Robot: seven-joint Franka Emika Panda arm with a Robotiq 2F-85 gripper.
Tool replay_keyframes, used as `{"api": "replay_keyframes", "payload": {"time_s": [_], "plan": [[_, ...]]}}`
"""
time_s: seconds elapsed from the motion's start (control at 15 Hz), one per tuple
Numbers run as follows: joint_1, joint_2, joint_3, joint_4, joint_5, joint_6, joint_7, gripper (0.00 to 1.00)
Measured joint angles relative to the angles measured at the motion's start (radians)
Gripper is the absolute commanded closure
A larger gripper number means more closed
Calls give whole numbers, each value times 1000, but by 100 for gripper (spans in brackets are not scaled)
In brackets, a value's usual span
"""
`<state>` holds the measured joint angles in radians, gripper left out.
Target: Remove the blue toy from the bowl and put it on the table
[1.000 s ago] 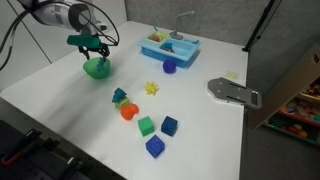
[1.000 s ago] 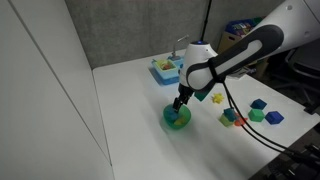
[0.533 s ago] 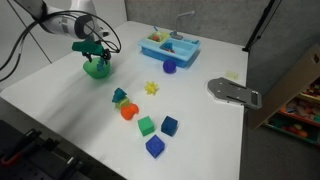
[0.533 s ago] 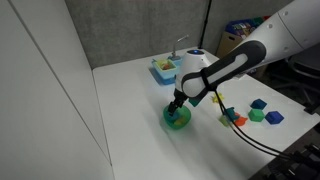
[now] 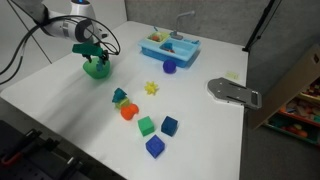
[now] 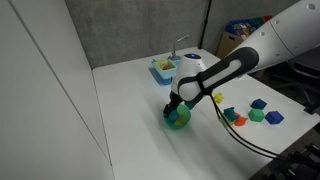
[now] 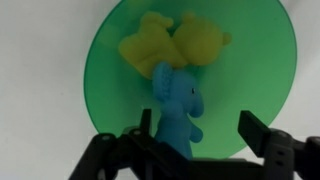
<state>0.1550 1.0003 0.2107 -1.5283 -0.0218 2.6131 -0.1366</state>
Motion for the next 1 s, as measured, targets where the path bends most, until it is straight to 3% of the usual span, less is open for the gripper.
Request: {"api": "replay_keyframes", "payload": {"time_s": [0.4, 0.47, 0.53, 1.0], "plan": [[-2, 13, 0, 13, 0, 7, -6, 90], [-3, 13, 0, 13, 0, 17, -6, 94], [-4, 12, 0, 13, 0, 29, -6, 91], [-44, -77, 46, -33, 18, 84, -7, 92]]}}
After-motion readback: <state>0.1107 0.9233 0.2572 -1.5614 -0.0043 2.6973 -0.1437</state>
